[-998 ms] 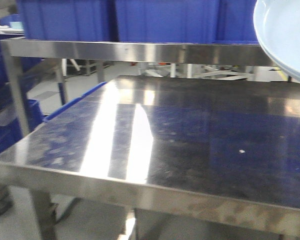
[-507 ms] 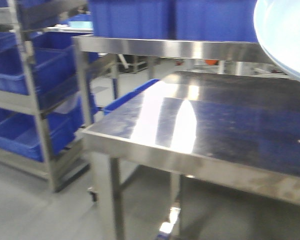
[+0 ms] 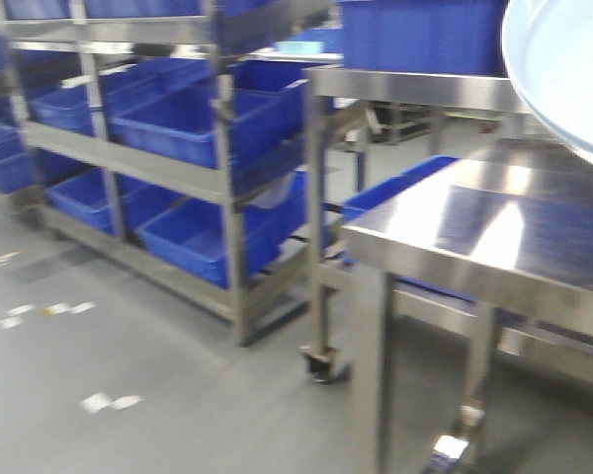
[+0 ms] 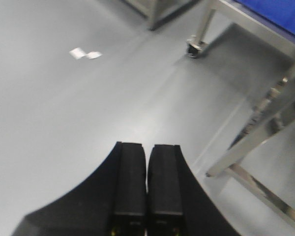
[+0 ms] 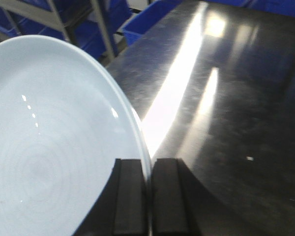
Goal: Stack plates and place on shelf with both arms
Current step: 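Drive the base away from the table carrying the plates in the right gripper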
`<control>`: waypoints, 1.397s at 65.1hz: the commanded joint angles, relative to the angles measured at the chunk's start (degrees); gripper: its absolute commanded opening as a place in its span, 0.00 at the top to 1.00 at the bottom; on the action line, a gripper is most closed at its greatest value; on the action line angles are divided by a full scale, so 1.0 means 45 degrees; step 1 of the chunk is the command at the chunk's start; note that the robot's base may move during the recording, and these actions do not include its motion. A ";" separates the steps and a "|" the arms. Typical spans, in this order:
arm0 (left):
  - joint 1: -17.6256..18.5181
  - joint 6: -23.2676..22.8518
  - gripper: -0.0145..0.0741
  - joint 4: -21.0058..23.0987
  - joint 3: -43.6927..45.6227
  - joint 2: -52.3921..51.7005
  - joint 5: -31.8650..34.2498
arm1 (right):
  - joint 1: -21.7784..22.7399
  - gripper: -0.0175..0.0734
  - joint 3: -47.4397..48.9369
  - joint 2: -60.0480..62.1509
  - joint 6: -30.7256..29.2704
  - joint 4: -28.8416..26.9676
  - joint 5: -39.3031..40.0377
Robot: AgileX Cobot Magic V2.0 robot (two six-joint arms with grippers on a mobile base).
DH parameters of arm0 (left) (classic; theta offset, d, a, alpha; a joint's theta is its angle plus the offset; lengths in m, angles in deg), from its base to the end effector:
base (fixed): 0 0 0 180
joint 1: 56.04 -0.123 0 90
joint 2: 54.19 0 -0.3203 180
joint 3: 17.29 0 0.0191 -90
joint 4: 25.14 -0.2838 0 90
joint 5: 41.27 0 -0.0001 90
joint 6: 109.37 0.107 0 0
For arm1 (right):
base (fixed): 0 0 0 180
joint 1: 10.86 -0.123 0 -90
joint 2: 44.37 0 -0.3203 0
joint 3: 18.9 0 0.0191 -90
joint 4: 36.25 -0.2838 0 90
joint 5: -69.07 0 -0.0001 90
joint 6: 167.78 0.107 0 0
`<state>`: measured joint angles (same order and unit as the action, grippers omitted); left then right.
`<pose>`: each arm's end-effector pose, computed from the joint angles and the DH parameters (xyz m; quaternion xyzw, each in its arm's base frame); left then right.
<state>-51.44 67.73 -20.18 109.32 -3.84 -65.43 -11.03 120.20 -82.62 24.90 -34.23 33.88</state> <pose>0.1594 -0.0166 0.2551 -0.0144 0.8979 -0.0619 0.4356 0.1210 -0.0018 0.3493 0.0850 0.8359 0.0444 0.5405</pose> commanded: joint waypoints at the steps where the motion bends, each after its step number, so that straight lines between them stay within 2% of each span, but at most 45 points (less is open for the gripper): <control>1: 0.0081 -0.0080 0.74 0.0060 0.0370 -0.0043 0.0947 | 0.0059 0.78 0.0396 -0.0009 -0.0033 0.0041 0.1265; 91: 0.0081 -0.0080 0.74 0.0060 0.0370 -0.0068 0.0908 | 0.0059 0.78 0.0396 -0.0059 -0.0033 0.0041 0.1213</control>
<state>-51.44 67.73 -20.18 109.32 -3.92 -65.33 -11.03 120.20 -82.62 24.90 -34.23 33.77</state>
